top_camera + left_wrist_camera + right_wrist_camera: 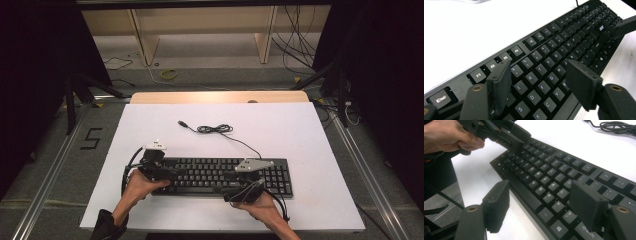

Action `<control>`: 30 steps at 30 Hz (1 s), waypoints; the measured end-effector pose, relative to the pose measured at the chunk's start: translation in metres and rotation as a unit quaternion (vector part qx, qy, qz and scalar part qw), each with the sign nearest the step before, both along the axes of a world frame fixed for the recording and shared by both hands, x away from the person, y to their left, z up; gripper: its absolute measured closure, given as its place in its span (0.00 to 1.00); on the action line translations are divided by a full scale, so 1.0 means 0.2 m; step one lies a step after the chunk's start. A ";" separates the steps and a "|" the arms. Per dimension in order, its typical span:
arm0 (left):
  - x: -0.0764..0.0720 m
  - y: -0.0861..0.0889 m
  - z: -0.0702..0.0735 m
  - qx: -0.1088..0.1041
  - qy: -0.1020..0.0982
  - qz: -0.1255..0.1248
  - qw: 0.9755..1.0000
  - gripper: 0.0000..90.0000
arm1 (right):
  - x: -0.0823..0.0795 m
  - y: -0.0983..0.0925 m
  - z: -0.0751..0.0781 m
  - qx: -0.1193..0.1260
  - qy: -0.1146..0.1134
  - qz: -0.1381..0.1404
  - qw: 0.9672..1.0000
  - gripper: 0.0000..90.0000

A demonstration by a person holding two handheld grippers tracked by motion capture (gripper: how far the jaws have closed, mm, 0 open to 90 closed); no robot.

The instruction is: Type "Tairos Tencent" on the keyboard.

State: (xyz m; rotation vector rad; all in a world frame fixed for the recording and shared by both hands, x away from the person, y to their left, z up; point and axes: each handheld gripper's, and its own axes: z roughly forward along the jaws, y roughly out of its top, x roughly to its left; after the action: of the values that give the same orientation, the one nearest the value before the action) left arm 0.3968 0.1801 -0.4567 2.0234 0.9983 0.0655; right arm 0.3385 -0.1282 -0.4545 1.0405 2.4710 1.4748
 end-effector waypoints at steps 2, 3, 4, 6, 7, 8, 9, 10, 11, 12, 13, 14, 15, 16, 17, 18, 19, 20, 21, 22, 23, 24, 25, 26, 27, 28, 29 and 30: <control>0.00 0.00 0.00 -0.003 0.000 -0.001 1.000 0.40 | 0.00 0.00 0.00 0.000 -0.001 0.002 1.000 0.40; -0.01 0.00 0.00 -0.003 -0.002 0.000 1.000 0.39 | 0.00 0.01 0.00 0.000 -0.001 0.002 1.000 0.40; -0.01 0.00 0.00 -0.003 -0.002 0.000 1.000 0.39 | 0.00 0.01 0.00 -0.001 -0.001 0.004 1.000 0.41; -0.02 0.01 0.01 -0.005 -0.005 0.000 1.000 0.38 | 0.00 0.02 0.00 0.000 -0.002 0.006 1.000 0.42; -0.02 0.01 0.01 -0.007 -0.005 0.001 1.000 0.38 | 0.00 0.02 0.01 -0.001 -0.003 0.007 1.000 0.43; -0.03 0.01 0.01 -0.008 -0.009 0.001 1.000 0.38 | 0.00 0.02 0.01 -0.001 -0.005 0.008 1.000 0.44; -0.03 0.02 0.01 -0.010 -0.012 0.003 1.000 0.38 | 0.00 0.02 0.01 -0.001 -0.005 0.009 1.000 0.45; -0.04 0.02 0.01 -0.012 -0.013 0.004 1.000 0.38 | 0.00 0.03 0.02 -0.001 -0.006 0.011 1.000 0.46; -0.04 0.02 0.01 -0.015 -0.013 0.004 1.000 0.38 | 0.00 0.03 0.02 -0.002 -0.005 0.011 1.000 0.48; -0.05 0.02 0.01 -0.018 -0.013 0.004 1.000 0.38 | 0.00 0.03 0.02 -0.005 -0.005 0.011 1.000 0.50; -0.05 0.03 0.01 -0.019 -0.016 0.003 1.000 0.38 | 0.00 0.03 0.02 -0.007 -0.003 0.010 1.000 0.53; -0.05 0.03 0.01 -0.021 -0.017 0.004 1.000 0.38 | 0.00 0.03 0.02 -0.008 -0.001 0.012 1.000 0.55; -0.06 0.03 0.01 -0.022 -0.017 0.006 1.000 0.38 | 0.01 0.04 0.02 -0.010 -0.001 0.012 1.000 0.58; -0.06 0.03 0.01 -0.021 -0.016 0.004 1.000 0.38 | 0.01 0.04 0.03 -0.014 0.000 0.013 1.000 0.60; -0.06 0.03 0.01 -0.021 -0.017 0.004 1.000 0.38 | 0.01 0.05 0.03 -0.015 0.000 0.012 1.000 0.63; -0.06 0.03 0.01 -0.021 -0.017 0.004 1.000 0.38 | 0.01 0.05 0.03 -0.017 0.000 0.013 1.000 0.65; -0.07 0.03 0.01 -0.021 -0.018 0.004 1.000 0.38 | 0.02 0.06 0.04 -0.020 0.002 0.016 1.000 0.67; -0.07 0.03 0.01 -0.022 -0.017 0.005 1.000 0.37 | 0.02 0.07 0.04 -0.024 0.003 0.016 1.000 0.70; -0.07 0.03 0.01 -0.024 -0.018 0.006 1.000 0.37 | 0.02 0.08 0.04 -0.026 0.003 0.017 1.000 0.72; -0.08 0.03 0.01 -0.026 -0.018 0.007 0.999 0.37 | 0.03 0.08 0.04 -0.028 0.003 0.018 0.999 0.74; -0.08 0.03 0.01 -0.028 -0.017 0.006 0.999 0.37 | 0.03 0.09 0.04 -0.030 0.004 0.020 0.999 0.76; -0.08 0.03 0.01 -0.028 -0.018 0.006 0.999 0.37 | 0.04 0.10 0.04 -0.032 0.003 0.021 0.999 0.78; -0.08 0.03 0.01 -0.029 -0.018 0.008 0.999 0.37 | 0.04 0.11 0.04 -0.033 0.004 0.023 0.999 0.80; -0.09 0.04 0.01 -0.031 -0.019 0.008 0.999 0.37 | 0.05 0.12 0.04 -0.034 0.004 0.024 0.999 0.82; -0.09 0.04 0.01 -0.030 -0.020 0.007 0.999 0.37 | 0.05 0.13 0.04 -0.034 0.004 0.025 0.999 0.83; -0.09 0.04 0.01 -0.031 -0.020 0.008 0.999 0.37 | 0.06 0.14 0.04 -0.035 0.006 0.027 0.999 0.85; -0.09 0.04 0.01 -0.031 -0.021 0.008 0.999 0.37 | 0.06 0.15 0.04 -0.037 0.008 0.029 0.999 0.86; -0.09 0.04 0.01 -0.031 -0.020 0.009 0.999 0.37 | 0.07 0.16 0.04 -0.039 0.007 0.031 0.999 0.88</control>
State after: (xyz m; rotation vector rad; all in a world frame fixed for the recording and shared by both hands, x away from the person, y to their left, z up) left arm 0.3788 0.1884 -0.4539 1.9490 0.9813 0.0840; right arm 0.3519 -0.0965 -0.4459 0.9735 2.5700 1.3788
